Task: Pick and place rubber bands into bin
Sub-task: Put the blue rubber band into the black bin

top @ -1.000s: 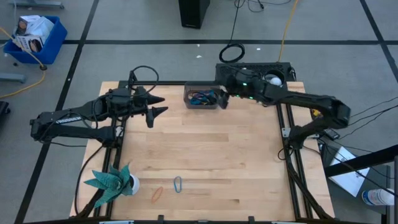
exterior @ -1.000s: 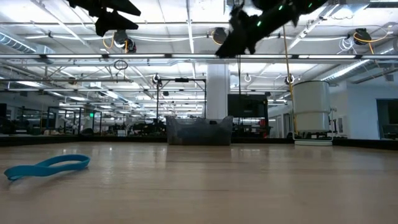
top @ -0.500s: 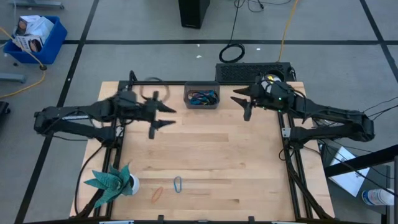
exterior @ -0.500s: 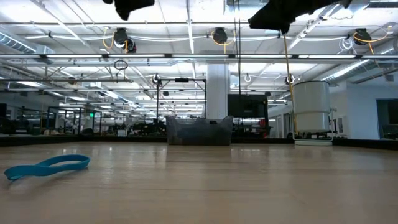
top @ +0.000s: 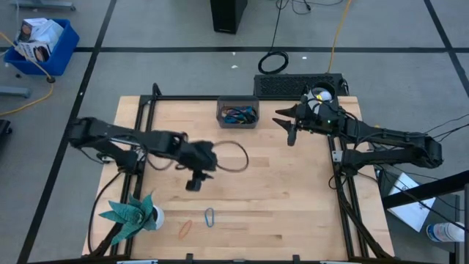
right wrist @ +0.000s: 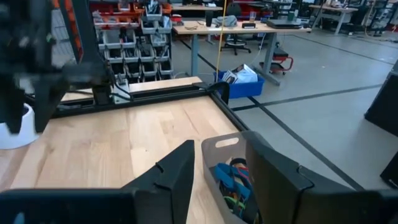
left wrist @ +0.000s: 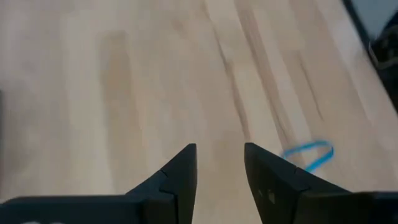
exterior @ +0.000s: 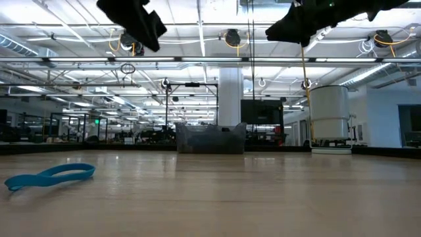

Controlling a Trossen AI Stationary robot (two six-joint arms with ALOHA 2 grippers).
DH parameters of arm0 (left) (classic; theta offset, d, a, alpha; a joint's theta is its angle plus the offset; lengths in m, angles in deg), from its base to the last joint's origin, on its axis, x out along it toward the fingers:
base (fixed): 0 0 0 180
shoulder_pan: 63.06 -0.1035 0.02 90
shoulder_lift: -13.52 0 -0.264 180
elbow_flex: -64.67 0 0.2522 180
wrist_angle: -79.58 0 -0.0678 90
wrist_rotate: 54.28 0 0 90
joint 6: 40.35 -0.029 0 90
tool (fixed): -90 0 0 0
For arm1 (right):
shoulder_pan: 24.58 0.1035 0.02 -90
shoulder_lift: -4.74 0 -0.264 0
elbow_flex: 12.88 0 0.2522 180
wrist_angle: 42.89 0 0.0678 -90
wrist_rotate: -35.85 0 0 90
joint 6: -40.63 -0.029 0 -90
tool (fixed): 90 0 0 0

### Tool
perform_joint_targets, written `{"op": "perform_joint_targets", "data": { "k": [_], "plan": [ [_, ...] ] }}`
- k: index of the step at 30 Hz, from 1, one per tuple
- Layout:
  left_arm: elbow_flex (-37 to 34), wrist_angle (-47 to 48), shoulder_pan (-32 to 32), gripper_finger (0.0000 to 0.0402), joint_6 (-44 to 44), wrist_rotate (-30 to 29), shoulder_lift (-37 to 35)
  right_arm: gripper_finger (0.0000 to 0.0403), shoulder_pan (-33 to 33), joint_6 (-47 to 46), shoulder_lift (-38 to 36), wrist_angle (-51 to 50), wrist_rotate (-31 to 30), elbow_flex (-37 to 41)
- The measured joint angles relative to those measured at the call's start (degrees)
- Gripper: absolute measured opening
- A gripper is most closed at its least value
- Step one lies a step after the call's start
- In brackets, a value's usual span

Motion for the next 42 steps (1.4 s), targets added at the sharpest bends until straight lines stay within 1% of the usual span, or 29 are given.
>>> {"op": "perform_joint_targets", "data": {
  "k": [5,10,20,25,31,36,42],
  "plan": [
    [0.3,0.4,4.2,0.0143,2.5,0.0,6.7,0.0141,0.0,0.5,0.0,0.0,0.0,0.0],
    [0.3,0.0,7.9,0.0141,8.0,0.0,12.7,0.0141,0.0,1.7,0.0,-0.5,0.0,0.0],
    [0.3,-1.7,13.8,0.0141,14.6,0.1,21.0,0.0141,0.0,1.9,0.0,-0.8,0.1,0.0],
    [0.3,-4.2,15.2,0.0141,17.2,0.3,23.8,0.0141,0.0,1.9,0.2,-1.0,0.2,0.0],
    [0.3,-3.4,16.1,0.0141,19.5,0.2,26.0,0.0141,0.0,2.1,1.0,-1.3,0.2,0.0],
    [0.3,-3.9,16.3,0.014,19.8,0.2,28.1,0.0141,0.0,2.2,1.8,-1.5,0.2,0.0],
    [0.5,-3.9,16.3,0.014,21.0,0.4,29.0,0.0141,0.0,2.2,2.3,-1.7,0.2,0.0]
  ]
}}
